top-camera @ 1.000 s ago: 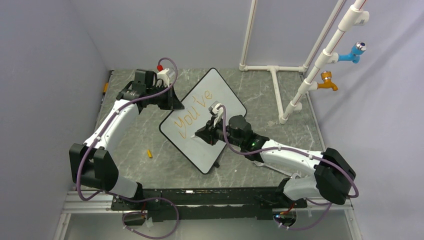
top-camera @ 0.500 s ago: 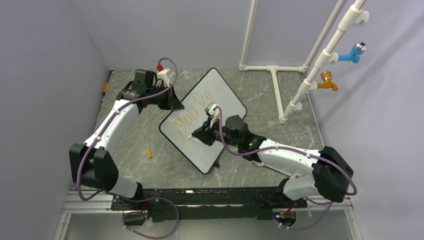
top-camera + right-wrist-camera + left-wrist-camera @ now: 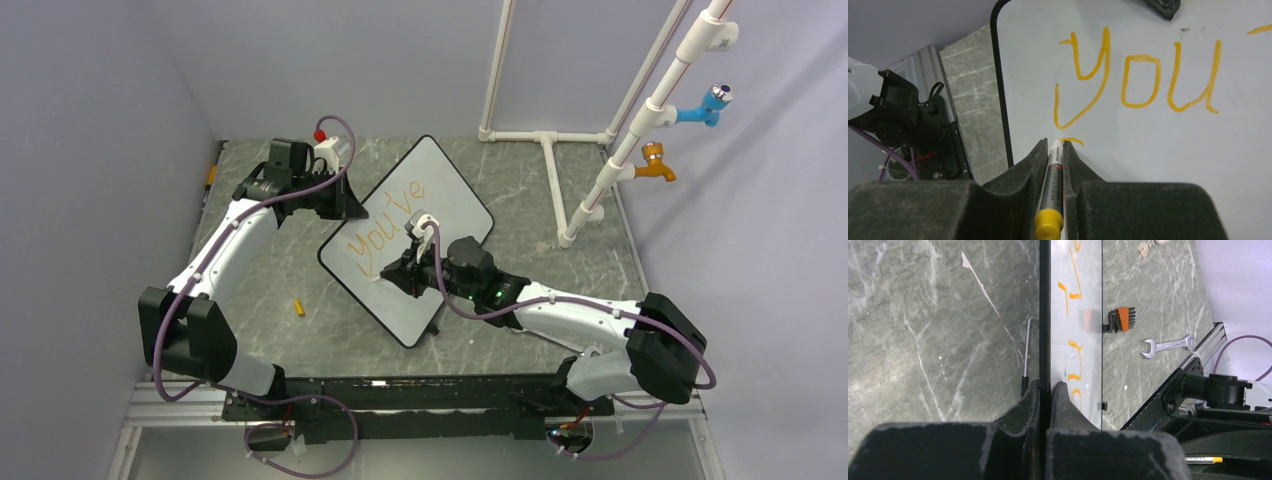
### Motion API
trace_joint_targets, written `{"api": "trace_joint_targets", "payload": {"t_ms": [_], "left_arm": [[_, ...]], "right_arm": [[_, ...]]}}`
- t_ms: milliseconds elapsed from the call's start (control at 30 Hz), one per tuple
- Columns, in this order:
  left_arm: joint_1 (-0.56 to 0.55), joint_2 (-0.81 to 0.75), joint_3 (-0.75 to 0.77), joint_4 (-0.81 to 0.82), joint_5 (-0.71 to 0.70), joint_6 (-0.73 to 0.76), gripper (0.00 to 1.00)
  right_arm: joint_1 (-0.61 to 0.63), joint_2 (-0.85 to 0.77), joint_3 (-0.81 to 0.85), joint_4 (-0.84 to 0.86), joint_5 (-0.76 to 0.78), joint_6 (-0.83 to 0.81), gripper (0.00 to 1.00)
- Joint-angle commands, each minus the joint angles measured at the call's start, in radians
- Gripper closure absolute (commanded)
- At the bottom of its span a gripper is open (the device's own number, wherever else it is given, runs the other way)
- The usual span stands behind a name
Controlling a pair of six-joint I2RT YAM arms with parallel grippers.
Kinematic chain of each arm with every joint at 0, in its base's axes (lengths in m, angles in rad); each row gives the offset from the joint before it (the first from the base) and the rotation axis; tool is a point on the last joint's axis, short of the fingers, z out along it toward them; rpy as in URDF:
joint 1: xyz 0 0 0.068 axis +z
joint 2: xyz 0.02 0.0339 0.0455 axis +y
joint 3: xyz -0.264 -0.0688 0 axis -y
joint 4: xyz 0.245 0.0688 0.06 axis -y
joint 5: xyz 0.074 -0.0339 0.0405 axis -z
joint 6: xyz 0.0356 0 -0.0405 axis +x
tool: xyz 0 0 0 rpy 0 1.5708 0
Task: Write a sentence on the whiteboard
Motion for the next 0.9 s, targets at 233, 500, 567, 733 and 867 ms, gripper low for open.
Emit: {"api": "trace_joint_targets", "payload": {"t_ms": [233, 500, 567, 733, 867], "left_arm": [[0.018, -0.022, -0.006, 0.032, -0.212, 0.122, 1.0], [0.018, -0.022, -0.005, 0.032, -0.211, 0.123, 1.0], [0.018, -0.022, -0.006, 0.032, -0.211, 0.123, 1.0], [0.018, -0.023, -0.006, 0.032, -0.208, 0.122, 1.0], [0.018, -0.024, -0.006, 0.033, -0.207, 0.122, 1.0]], "right_arm": [[0.018, -0.044, -0.078, 0.007, 0.052, -0.009, 1.0], [0.019, -0.042, -0.062, -0.043, 0.147, -0.015, 1.0], [0.019, -0.039, -0.058, -0.051, 0.175, -0.014, 1.0], [0.02, -0.026, -0.031, -0.064, 0.214, -0.017, 1.0], [0.019, -0.014, -0.001, -0.066, 0.229, -0.027, 1.0]]}}
